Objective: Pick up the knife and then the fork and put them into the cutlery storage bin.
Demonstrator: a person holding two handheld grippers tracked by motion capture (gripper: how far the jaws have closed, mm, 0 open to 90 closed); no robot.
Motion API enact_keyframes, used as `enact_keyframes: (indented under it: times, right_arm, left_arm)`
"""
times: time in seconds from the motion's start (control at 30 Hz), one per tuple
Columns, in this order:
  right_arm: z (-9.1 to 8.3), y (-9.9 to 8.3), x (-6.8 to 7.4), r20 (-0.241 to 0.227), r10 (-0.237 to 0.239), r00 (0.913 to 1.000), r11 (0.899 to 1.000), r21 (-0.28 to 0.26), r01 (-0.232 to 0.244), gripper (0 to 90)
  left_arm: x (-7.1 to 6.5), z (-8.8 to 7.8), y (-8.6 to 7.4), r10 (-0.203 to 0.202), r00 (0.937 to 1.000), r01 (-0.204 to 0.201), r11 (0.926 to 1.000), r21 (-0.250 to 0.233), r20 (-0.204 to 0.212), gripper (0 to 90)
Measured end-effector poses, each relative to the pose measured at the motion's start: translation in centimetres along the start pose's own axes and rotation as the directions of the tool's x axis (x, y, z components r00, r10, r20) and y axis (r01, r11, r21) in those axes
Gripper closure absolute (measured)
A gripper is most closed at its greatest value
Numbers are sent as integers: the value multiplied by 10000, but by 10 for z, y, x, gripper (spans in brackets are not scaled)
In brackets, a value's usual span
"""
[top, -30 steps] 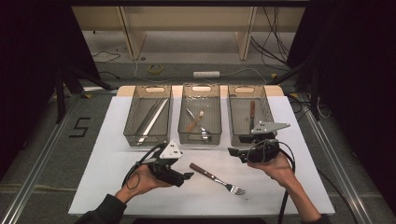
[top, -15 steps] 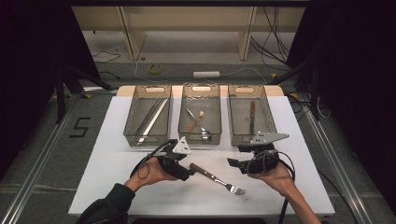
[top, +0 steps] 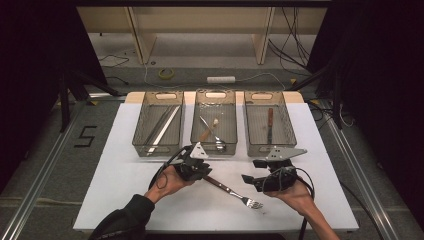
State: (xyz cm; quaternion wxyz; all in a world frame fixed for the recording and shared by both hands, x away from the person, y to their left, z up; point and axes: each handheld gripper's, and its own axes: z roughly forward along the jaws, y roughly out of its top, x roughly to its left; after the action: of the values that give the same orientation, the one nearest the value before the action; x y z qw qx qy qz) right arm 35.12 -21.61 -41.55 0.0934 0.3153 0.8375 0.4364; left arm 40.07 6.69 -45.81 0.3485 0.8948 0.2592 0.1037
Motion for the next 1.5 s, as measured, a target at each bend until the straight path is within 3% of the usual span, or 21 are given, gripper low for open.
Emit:
enact_keyframes:
  times: [0.07, 0.17, 0.6, 0.8, 1.03, 1.5]
  right_arm:
    - [0, -2, 1, -30, 19, 10000, 10000, -36, -19, 310]
    - [0, -4, 4, 4, 28, 10000, 9999, -101, -28, 295]
    - [-1, -9, 10, -121, -53, 9999, 9999, -116, 52, 291]
    - [-3, -10, 9, -94, 10, 10000, 10000, -99, -11, 291]
    - [-5, -12, 9, -90, 42, 10000, 9999, -109, -43, 291]
    - [-6, -14, 8, -87, 90, 9999, 9999, -92, -91, 291]
  left_arm:
    - [1, 4, 2, -220, 9997, 220, 9997, 48, -47, 845]
    - [2, 11, 1, -223, 9997, 221, 9995, 216, 100, 886]
    - [1, 22, -5, -105, 9995, 74, 9951, 990, 306, 889]
    - [-9, 16, -8, 131, 9987, -197, 9905, 1360, 493, 889]
    - [-29, 7, -13, 539, 9961, -655, 9821, 1764, 693, 889]
    - [-34, -1, -15, 391, 9957, -535, 9828, 1765, 844, 887]
